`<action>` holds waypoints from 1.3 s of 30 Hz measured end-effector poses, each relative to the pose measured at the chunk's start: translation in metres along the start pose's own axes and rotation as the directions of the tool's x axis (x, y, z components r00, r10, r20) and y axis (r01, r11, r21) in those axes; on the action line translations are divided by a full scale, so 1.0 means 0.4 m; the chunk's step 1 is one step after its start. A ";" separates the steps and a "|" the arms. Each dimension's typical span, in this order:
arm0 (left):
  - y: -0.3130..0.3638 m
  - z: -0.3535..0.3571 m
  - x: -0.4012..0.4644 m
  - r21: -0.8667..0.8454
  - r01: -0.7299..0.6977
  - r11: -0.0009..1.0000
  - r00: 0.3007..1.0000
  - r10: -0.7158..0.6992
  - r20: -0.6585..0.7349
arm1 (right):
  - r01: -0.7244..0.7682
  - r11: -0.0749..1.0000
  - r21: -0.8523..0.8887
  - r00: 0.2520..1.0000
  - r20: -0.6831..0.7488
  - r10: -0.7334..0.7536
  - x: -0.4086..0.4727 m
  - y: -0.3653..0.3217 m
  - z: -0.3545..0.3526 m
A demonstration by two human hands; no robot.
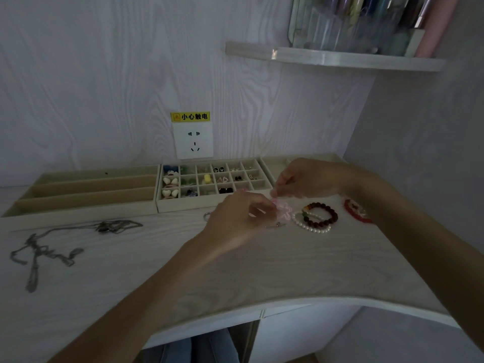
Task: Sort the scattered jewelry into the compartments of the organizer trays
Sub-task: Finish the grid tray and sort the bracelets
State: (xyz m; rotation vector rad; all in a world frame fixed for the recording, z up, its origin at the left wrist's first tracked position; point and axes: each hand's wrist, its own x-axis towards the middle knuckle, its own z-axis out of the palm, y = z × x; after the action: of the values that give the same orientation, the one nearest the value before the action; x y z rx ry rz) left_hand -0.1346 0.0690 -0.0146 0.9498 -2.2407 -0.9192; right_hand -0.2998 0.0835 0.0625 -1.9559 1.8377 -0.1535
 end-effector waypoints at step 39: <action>-0.135 -0.113 0.187 -0.068 0.002 0.998 0.973 -0.018 -0.231 | 0.260 0.907 0.331 0.889 -0.449 -0.091 0.207 0.042 0.046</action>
State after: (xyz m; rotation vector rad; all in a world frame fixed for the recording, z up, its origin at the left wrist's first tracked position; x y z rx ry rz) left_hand -0.1279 -0.0335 -0.0119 0.9850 -1.9989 -0.8363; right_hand -0.2997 0.0076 0.0213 -1.8998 1.6942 -0.9974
